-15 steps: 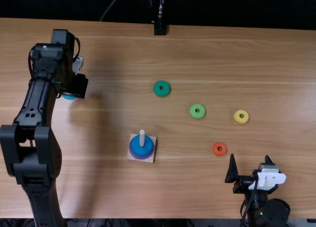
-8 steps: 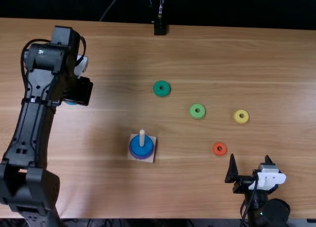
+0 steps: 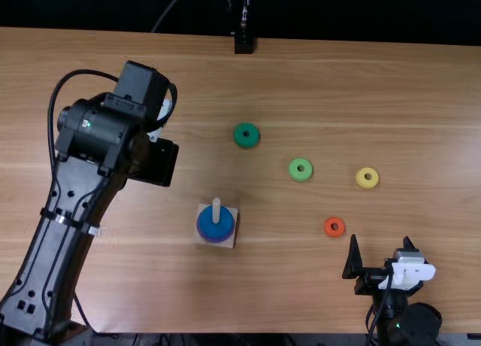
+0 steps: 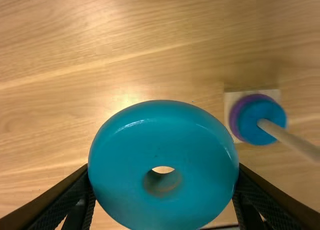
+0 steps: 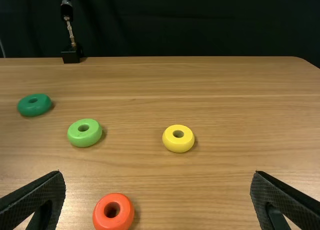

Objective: Build the Hanoi tower: stack the rings onto the peg from bottom to top in this color order: purple, dark blue, light blue, dark green, light green, yellow, orange.

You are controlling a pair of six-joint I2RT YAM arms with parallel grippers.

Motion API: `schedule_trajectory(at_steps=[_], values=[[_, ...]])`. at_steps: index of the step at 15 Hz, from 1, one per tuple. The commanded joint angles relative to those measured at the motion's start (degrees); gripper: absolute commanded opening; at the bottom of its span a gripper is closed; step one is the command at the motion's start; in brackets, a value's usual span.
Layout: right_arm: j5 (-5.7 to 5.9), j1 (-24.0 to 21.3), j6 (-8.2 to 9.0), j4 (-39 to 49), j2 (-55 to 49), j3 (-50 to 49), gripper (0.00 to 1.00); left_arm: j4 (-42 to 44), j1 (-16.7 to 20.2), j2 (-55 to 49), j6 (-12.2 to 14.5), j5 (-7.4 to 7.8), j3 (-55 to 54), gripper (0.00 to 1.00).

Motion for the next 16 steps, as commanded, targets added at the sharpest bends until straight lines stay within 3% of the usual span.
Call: schedule_trajectory(at_steps=[1, 3, 9, 16], values=[[-0.37, -0.53, 0.18, -4.26, -0.56, -3.81, 1.00, -0.30, -2.60, -1.83, -4.11, -0.27, 1.05, 0.00], [-0.37, -0.53, 0.08, -4.26, -0.56, -3.81, 1.00, -0.30, -6.03, -3.15, -6.53, -0.27, -1.14, 0.00], [-0.37, -0.53, 0.18, -4.26, -0.56, -3.81, 1.00, 0.44, -14.11, -4.12, -8.75, -0.27, -8.97, 0.00], [-0.37, -0.53, 0.18, -4.26, -0.56, -3.81, 1.00, 4.66, -17.80, -2.98, -11.38, -0.38, -9.76, 0.00]])
